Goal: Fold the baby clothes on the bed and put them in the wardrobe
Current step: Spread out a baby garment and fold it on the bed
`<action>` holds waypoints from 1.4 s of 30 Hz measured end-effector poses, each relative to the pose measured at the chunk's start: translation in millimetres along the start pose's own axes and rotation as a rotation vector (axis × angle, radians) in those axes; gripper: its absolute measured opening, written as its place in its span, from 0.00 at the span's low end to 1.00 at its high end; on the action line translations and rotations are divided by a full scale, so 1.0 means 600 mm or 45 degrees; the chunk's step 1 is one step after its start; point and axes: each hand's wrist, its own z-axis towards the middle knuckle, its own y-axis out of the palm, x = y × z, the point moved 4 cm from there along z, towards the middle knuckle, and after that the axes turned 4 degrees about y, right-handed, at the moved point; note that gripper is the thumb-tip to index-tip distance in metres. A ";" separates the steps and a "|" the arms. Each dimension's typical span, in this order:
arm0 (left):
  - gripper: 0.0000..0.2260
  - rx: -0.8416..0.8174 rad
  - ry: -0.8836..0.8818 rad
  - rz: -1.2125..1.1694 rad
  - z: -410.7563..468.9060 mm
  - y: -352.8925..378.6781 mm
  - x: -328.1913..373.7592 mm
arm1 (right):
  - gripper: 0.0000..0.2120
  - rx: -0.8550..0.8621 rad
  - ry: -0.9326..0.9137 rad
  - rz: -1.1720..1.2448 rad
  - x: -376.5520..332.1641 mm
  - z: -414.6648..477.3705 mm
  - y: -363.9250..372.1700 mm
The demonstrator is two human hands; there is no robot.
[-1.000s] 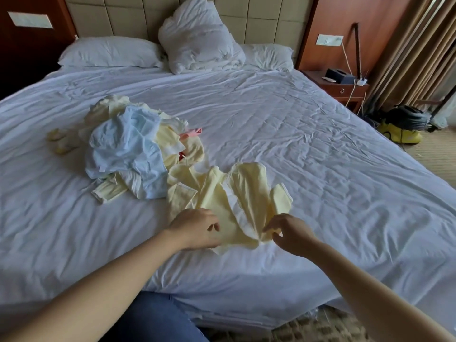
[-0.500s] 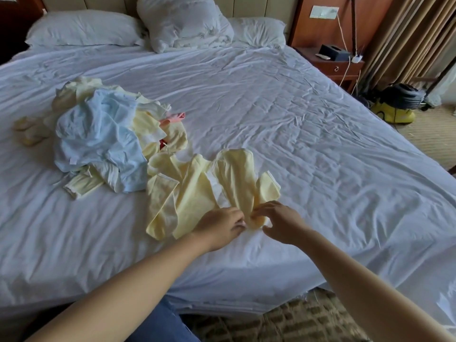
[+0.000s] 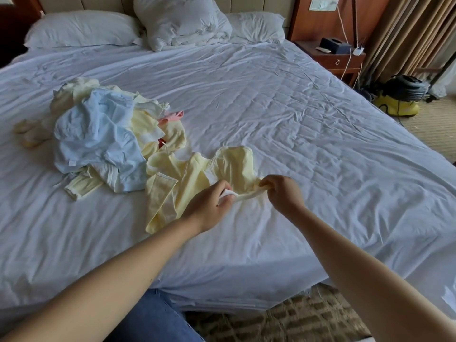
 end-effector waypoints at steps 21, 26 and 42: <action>0.14 -0.634 0.217 0.445 -0.026 0.089 -0.019 | 0.16 -0.200 0.056 -0.633 0.069 -0.114 0.003; 0.10 -0.324 0.098 0.393 -0.024 0.038 -0.035 | 0.17 -0.147 -0.056 -0.484 0.008 -0.078 -0.002; 0.26 -0.408 -0.043 0.872 -0.026 -0.024 -0.188 | 0.25 -0.337 -0.009 -0.241 -0.144 0.043 0.155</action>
